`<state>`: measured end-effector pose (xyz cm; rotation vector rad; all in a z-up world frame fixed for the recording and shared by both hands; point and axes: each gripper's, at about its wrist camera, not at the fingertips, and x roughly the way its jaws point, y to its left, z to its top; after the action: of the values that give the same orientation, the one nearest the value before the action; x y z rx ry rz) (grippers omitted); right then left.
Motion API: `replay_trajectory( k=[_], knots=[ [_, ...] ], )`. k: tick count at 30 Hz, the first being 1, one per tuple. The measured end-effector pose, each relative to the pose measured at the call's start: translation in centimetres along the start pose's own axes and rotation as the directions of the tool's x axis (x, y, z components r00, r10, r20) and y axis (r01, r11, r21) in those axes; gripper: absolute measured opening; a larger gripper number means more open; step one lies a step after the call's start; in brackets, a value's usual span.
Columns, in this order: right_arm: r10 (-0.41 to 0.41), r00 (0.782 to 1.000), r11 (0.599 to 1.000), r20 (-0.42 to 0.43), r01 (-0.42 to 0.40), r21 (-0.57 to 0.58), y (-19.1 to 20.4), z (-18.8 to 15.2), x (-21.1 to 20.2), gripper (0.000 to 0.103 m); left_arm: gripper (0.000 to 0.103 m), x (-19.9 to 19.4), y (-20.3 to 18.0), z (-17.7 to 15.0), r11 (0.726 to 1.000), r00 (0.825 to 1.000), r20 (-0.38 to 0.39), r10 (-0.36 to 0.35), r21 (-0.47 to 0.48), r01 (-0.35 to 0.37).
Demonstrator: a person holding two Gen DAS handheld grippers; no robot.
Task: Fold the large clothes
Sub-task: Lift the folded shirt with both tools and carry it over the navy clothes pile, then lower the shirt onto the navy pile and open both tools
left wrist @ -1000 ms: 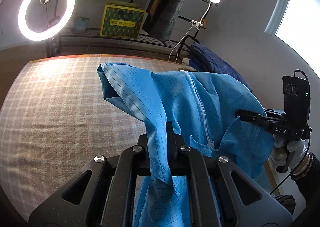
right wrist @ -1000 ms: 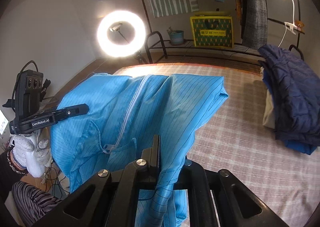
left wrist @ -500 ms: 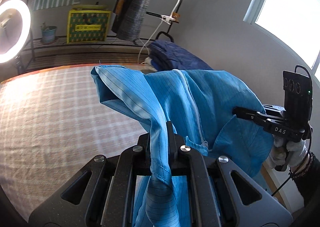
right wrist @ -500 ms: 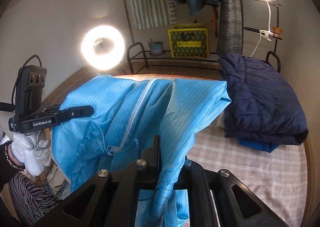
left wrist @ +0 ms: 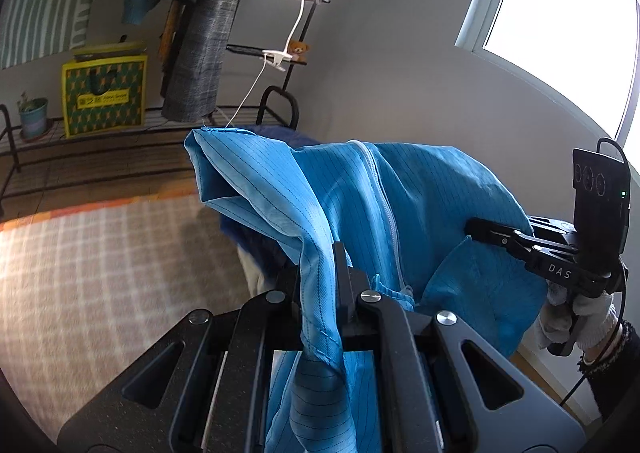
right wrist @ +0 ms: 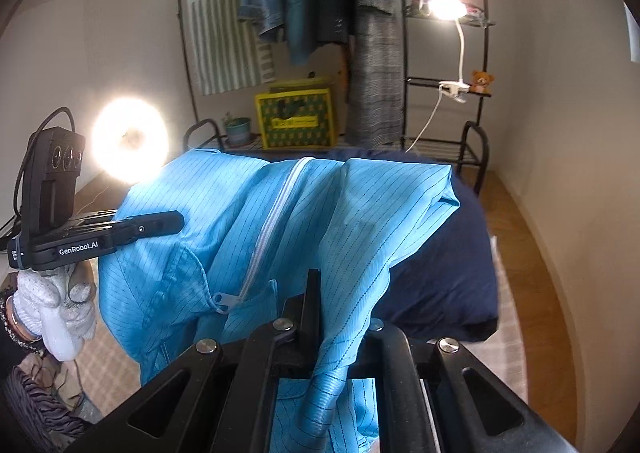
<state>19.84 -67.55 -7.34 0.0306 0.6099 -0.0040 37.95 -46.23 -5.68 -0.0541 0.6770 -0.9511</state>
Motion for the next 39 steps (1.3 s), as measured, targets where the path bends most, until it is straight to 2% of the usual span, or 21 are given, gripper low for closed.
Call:
replay_trajectory(
  k=[8,12,15,20,26,29,30,31,35,39],
  knots=[
    [-0.120,0.991,0.992,0.061,0.121,-0.026,-6.0,6.0,3.5,0.004,0.005,7.6,0.0,6.8,1.000,0.997,0.079,0.017,0.002,-0.017],
    [-0.152,0.986,0.987,0.075,0.156,-0.049,-8.1,8.3,6.2,0.004,0.005,11.3,1.2,8.8,0.999,0.995,0.093,0.028,-0.021,-0.026],
    [-0.146,0.986,0.988,0.083,0.150,-0.039,-9.9,9.3,8.8,0.004,0.005,13.8,1.9,9.5,0.999,0.994,0.097,0.051,-0.003,-0.051],
    [-0.141,0.989,0.989,0.050,0.143,-0.027,-12.3,8.8,13.1,0.004,0.005,17.7,4.5,9.6,0.997,0.996,0.054,0.072,-0.039,-0.070],
    [-0.193,0.981,0.981,-0.031,0.193,0.004,-14.9,7.0,17.7,0.006,0.005,20.2,6.6,8.1,0.992,0.992,0.006,0.123,-0.039,-0.122],
    [-0.218,0.975,0.975,-0.049,0.219,0.029,-15.8,6.3,18.7,0.020,0.005,20.8,7.3,7.4,0.988,0.988,-0.007,0.152,-0.040,-0.152],
    [-0.252,0.966,0.967,-0.060,0.254,0.027,-16.0,6.2,19.0,0.031,0.006,20.9,7.3,7.1,0.985,0.986,-0.008,0.167,-0.032,-0.167],
    [-0.284,0.956,0.958,-0.070,0.287,0.030,-16.3,6.0,19.2,0.033,0.008,21.0,7.4,7.0,0.984,0.984,-0.007,0.177,-0.029,-0.177],
    [-0.317,0.943,0.946,-0.096,0.322,0.044,-17.1,5.4,19.3,0.033,0.019,21.0,7.6,6.7,0.977,0.977,-0.008,0.213,-0.034,-0.213],
    [-0.353,0.928,0.933,-0.122,0.359,0.034,-17.5,4.5,19.3,0.033,0.027,20.5,6.9,6.3,0.964,0.964,0.003,0.266,0.021,-0.266]
  ],
)
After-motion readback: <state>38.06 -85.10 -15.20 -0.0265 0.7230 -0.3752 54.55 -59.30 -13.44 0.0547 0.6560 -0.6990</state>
